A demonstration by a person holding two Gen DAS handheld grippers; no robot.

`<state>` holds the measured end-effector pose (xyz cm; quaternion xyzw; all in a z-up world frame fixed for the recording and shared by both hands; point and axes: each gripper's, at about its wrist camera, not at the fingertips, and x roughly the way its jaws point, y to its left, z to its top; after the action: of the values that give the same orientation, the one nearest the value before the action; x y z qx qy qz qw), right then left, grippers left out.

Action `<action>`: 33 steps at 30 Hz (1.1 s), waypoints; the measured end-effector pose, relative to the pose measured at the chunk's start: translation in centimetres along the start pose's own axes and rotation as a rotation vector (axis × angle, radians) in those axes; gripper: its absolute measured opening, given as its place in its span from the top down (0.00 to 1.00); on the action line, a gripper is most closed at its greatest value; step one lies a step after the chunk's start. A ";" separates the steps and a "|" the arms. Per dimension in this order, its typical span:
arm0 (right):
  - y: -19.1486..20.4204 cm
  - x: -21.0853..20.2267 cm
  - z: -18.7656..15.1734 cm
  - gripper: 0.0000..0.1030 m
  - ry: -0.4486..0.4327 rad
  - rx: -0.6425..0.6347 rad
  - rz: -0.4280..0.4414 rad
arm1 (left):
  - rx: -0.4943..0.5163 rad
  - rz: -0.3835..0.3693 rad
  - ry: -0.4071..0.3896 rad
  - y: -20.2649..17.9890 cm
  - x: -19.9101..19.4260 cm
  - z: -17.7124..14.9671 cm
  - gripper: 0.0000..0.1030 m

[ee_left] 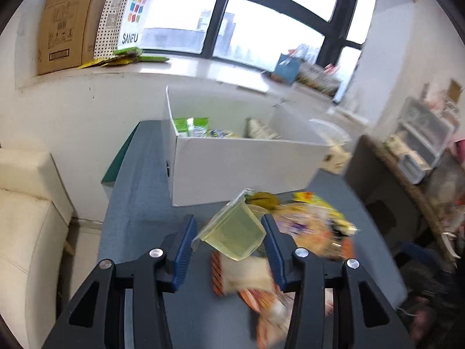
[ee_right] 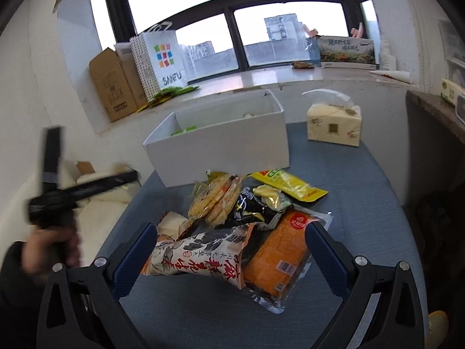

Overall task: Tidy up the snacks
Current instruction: 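Carry the jelly cup into the box with the left tool while the right carries the cookie pack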

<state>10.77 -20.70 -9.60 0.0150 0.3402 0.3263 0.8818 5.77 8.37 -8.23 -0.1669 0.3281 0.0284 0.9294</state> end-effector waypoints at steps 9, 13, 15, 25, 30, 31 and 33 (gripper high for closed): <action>5.2 7.9 2.2 0.00 0.153 -0.369 -0.035 | 0.009 -0.051 -0.081 -0.1 -6.8 -1.2 0.51; 8.1 13.1 3.3 0.00 0.277 -0.598 -0.104 | -0.013 -0.043 -0.084 0.3 -7.4 -1.7 0.51; 8.7 15.5 3.8 0.00 0.343 -0.643 -0.121 | -0.019 -0.051 -0.084 0.6 -7.4 -1.8 0.51; 8.1 19.8 2.8 0.32 0.432 -0.694 -0.165 | -0.007 -0.050 -0.061 0.4 -6.8 -2.5 0.51; 5.5 17.0 4.6 0.74 0.407 -0.555 -0.088 | -0.012 -0.039 -0.063 0.5 -6.6 -2.7 0.51; 5.0 16.4 4.9 0.75 0.394 -0.530 -0.068 | -0.010 -0.041 -0.062 0.4 -6.5 -2.7 0.51; 4.2 14.8 5.3 0.78 0.363 -0.501 -0.037 | -0.004 -0.043 -0.059 0.2 -6.3 -2.7 0.51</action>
<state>19.88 -7.66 -13.23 -0.2679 0.4014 0.3812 0.7886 -0.80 8.09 -6.35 -0.1750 0.2969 0.0142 0.9386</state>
